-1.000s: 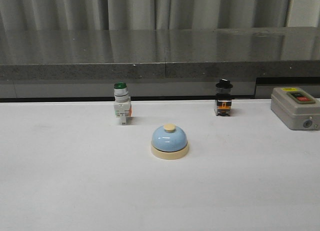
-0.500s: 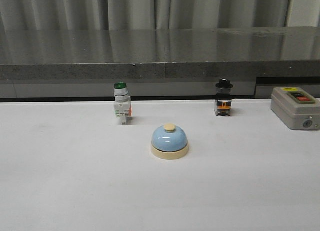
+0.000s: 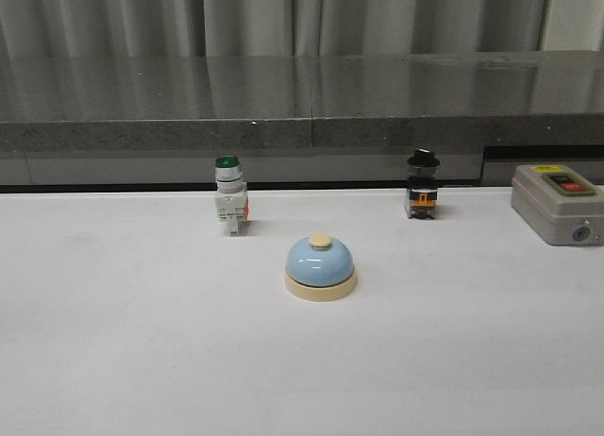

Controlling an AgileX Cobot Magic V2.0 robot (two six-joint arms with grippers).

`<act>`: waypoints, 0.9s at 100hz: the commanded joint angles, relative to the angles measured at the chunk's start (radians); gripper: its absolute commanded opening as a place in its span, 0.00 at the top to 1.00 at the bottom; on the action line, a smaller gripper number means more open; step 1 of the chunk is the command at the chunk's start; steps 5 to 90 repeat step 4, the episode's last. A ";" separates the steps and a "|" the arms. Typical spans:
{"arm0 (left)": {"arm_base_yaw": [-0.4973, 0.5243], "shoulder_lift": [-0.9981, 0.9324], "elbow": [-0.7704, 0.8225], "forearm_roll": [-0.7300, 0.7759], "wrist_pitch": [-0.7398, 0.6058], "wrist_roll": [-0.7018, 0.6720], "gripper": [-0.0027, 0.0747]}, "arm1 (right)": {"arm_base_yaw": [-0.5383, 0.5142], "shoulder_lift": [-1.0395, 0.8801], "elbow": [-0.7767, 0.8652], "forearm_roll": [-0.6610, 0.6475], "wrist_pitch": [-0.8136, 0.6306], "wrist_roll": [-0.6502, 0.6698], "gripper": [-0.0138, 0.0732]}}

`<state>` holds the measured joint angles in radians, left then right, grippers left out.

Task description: Place and press bell with both arms

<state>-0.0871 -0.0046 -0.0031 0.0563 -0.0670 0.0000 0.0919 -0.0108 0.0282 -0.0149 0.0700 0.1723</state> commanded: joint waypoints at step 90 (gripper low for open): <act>0.000 -0.032 0.056 -0.002 -0.073 -0.008 0.99 | -0.004 -0.020 -0.020 0.003 -0.080 -0.007 0.92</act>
